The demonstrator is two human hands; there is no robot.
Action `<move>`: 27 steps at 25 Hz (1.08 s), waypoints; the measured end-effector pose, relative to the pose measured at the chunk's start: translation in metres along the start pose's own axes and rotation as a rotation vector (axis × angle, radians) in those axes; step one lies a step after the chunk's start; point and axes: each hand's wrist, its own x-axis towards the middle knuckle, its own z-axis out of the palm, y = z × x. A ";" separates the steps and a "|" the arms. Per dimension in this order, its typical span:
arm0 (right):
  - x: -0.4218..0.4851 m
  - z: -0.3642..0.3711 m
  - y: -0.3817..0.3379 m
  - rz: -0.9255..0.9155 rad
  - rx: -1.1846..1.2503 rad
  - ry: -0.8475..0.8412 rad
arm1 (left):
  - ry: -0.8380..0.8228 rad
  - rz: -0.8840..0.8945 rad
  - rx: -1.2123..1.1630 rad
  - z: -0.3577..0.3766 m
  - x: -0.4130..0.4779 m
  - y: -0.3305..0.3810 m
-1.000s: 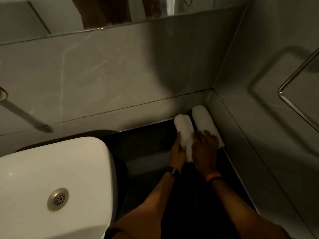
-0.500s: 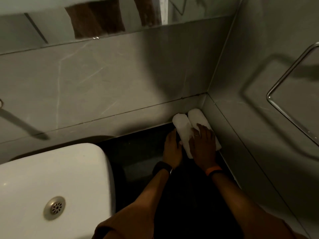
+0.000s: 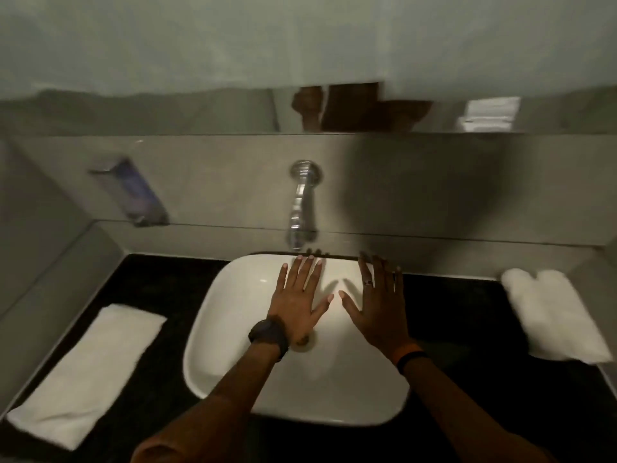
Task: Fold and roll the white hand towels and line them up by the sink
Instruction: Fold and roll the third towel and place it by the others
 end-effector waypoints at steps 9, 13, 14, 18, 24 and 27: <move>0.019 0.139 -0.362 -0.133 0.311 -0.149 | 0.005 -0.364 -0.067 -0.004 -0.177 -0.322; -0.012 0.208 -0.457 0.035 0.430 -0.401 | -0.161 -0.646 -0.124 0.034 -0.247 -0.432; -0.021 0.223 -0.469 0.123 0.426 -0.471 | -0.199 -0.727 -0.128 0.043 -0.261 -0.450; -0.047 0.258 -0.505 0.248 0.379 -0.657 | -0.276 -0.868 -0.272 0.065 -0.288 -0.471; -0.039 0.253 -0.519 0.273 0.521 -0.630 | -0.161 -0.820 -0.721 0.049 -0.282 -0.443; -0.031 0.223 -0.494 0.252 0.645 -0.556 | -0.077 -0.727 -0.767 0.028 -0.275 -0.420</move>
